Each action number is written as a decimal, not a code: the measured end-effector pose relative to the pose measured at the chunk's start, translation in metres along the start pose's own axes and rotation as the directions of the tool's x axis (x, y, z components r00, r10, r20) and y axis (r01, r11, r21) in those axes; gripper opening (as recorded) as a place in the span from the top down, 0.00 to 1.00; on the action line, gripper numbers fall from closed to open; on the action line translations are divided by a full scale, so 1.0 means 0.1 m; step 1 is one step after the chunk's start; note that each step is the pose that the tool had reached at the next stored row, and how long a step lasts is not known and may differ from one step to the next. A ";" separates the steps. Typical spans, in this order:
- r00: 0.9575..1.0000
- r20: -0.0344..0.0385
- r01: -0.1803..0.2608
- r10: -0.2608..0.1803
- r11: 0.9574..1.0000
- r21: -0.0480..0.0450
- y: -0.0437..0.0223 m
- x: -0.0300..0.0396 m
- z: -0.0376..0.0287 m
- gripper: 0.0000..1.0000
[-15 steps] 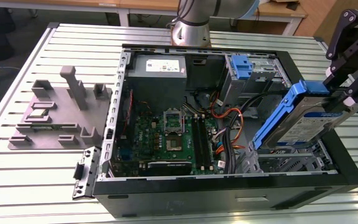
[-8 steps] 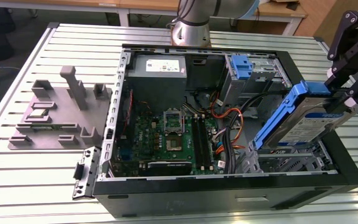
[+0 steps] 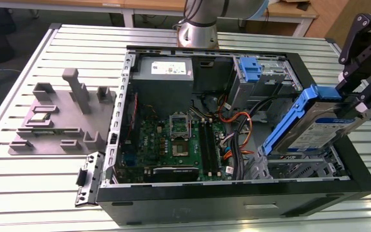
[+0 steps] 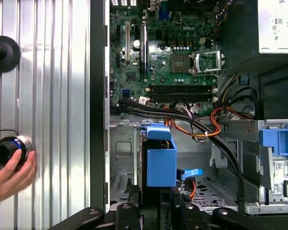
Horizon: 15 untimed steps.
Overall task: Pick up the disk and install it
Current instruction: 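Insert the disk into the insertion slot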
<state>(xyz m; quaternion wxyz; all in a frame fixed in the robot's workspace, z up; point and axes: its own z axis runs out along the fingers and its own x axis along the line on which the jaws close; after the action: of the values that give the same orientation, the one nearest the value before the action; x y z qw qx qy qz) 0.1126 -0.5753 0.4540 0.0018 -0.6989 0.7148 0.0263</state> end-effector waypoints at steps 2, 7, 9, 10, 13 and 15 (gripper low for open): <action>1.000 0.000 0.000 0.000 1.000 0.000 -0.004 -0.001 0.002 0.65; 1.000 0.000 0.000 0.000 1.000 0.000 -0.005 0.000 0.031 0.65; 1.000 0.000 0.000 0.000 1.000 0.000 -0.006 0.001 0.047 0.65; 1.000 0.000 0.000 0.000 1.000 0.000 -0.006 0.001 0.047 0.65; 1.000 0.000 0.000 0.000 1.000 0.000 -0.006 0.001 0.050 0.65; 1.000 0.000 0.000 0.000 1.000 0.000 -0.007 0.001 0.070 0.65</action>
<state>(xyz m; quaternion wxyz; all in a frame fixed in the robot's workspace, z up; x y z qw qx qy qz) 0.1131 -0.5751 0.4469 0.0018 -0.6989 0.7148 0.0263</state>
